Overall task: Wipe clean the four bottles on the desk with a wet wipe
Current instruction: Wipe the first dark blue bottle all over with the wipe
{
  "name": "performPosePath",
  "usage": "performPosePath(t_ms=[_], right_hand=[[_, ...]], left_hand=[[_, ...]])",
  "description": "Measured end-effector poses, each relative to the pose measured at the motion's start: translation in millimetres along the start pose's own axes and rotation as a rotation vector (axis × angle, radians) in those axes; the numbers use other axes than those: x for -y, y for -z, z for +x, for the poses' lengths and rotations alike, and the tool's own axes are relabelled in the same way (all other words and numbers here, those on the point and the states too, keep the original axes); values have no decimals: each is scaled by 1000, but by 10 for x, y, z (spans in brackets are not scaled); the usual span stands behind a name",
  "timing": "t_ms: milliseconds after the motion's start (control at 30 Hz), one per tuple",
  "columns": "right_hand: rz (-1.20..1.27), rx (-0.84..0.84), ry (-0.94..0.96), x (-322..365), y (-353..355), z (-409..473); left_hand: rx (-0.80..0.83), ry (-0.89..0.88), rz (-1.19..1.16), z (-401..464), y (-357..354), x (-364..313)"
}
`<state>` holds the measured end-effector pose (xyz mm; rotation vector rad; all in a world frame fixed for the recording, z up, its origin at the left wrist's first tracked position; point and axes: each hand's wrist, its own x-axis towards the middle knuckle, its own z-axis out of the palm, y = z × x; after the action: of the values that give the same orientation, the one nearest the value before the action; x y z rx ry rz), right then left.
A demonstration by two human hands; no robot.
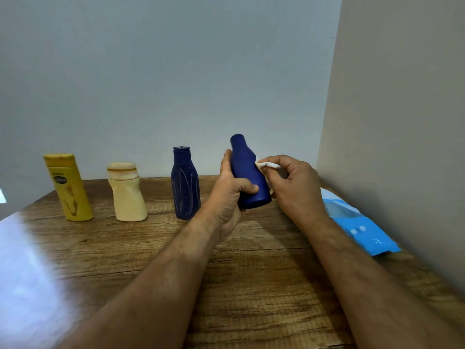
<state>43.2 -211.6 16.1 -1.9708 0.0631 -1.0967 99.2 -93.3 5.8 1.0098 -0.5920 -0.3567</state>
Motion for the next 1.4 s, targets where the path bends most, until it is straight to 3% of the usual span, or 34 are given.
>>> performPosePath(t_ms=[100, 167, 267, 333, 500, 667, 900, 1100, 1267, 1400], right_hand=[[-36, -49, 41, 4, 22, 5], [-107, 29, 77, 13, 52, -11], [-140, 161, 99, 12, 39, -48], [-126, 112, 122, 12, 18, -53], [166, -23, 27, 74, 55, -27], [234, 82, -34, 54, 117, -9], [64, 17, 8, 61, 69, -28], [-164, 189, 139, 37, 29, -96], [-202, 8, 196, 26, 25, -52], [-80, -209, 132, 20, 54, -3]], left_hand=[[20, 34, 62, -16, -16, 32], [40, 60, 48, -26, 1, 50], [91, 71, -111, -34, 28, 35], [88, 50, -203, -10, 50, 18], [65, 22, -60, -2, 57, 30], [-54, 31, 4, 18, 52, 35], [-28, 99, -180, 30, 16, 7], [-28, 103, -78, 14, 36, 63], [24, 69, -78, 10, 48, 66], [72, 27, 106, -8, 34, 91]])
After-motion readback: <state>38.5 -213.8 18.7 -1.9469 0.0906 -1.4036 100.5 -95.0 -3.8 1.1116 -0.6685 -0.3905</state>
